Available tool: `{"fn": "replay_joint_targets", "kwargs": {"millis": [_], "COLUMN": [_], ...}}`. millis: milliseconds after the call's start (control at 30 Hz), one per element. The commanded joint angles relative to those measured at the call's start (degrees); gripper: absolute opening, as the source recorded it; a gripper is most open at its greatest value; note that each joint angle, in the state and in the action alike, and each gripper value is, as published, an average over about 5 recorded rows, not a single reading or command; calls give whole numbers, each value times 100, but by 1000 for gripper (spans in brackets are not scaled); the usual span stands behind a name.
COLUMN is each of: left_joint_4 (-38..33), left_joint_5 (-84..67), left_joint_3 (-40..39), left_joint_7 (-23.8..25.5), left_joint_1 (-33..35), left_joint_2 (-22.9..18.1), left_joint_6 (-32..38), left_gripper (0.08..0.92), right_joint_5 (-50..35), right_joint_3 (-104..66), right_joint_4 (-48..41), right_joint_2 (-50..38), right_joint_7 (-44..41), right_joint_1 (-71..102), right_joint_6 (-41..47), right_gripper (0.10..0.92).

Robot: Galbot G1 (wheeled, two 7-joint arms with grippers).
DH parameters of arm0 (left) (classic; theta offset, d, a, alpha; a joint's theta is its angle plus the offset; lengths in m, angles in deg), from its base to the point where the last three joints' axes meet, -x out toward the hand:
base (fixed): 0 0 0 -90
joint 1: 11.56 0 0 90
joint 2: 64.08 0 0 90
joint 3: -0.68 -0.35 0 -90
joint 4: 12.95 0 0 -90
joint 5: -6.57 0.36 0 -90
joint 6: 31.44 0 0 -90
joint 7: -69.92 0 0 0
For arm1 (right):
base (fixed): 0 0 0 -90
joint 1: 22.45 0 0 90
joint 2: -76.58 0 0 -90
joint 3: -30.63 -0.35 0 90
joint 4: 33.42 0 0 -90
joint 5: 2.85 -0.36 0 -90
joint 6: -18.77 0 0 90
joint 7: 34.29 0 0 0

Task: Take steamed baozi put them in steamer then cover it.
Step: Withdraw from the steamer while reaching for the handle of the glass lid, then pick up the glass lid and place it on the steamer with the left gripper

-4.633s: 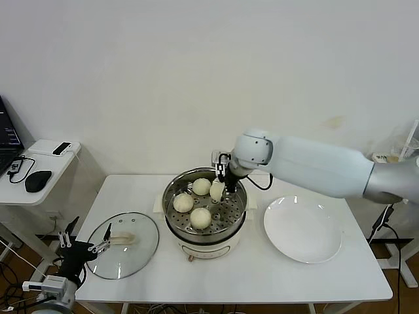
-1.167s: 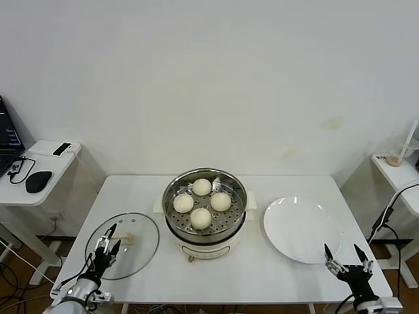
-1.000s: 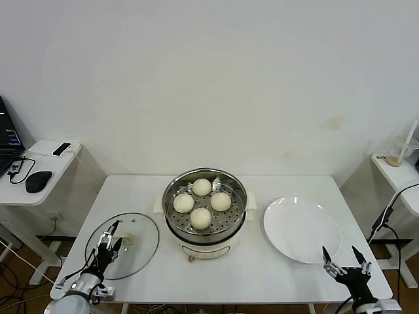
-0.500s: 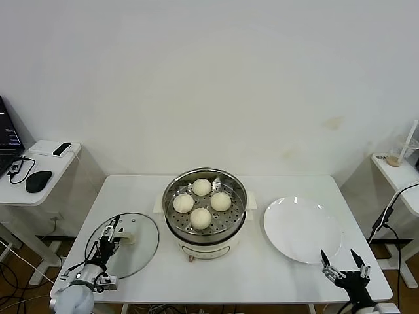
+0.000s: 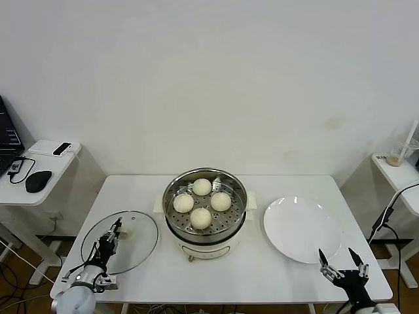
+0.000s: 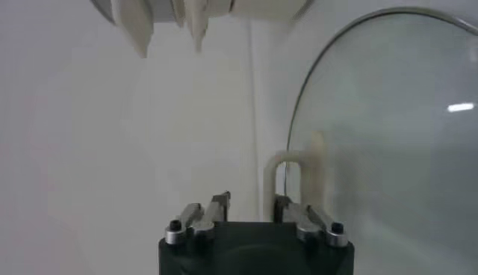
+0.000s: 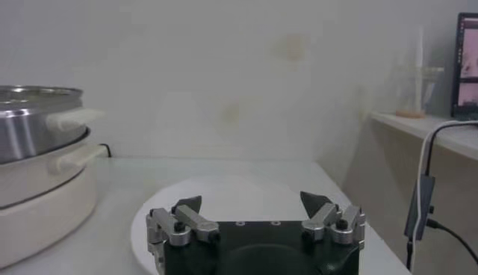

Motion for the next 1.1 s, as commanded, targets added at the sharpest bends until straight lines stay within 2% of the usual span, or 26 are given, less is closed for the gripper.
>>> {"fn": "replay_joint_targets", "kwargs": {"millis": [33,200,367,600,867,1100], "left_joint_4": [-561,-1248,-2047,-3111,-3669,-3498], "left_joint_5": [-307,-324,-448,-780,-1151,-712], "left_joint_3": [186,508,823,846,-338,-1820], "left_joint_7": [-328,-272,117,1045,1576,1913], "left_joint_1": [224,482,620,735,166,-664], "left_joint_2": [16,69,236,562,953,809], "left_joint_6": [-305,-652,-1106,-1857,-2611,-3065], "left_gripper": [238,134,130,130,130,130], "right_joint_5": [-56,-16,100,295,629,1183], "right_joint_3": [58,92,144,176,215,137], "right_joint_4": [210,246,189,-15,-99,-158], "right_joint_2": [13,10,-2,5,29,117], "right_joint_7": [-39,-47,-54,-71,41,144], "right_joint_1": [65,43,48,-14,-40,41], "right_joint_6": [9,6,-32,-98,-192,-184], "right_gripper": [823,823,823,823,823,823]}}
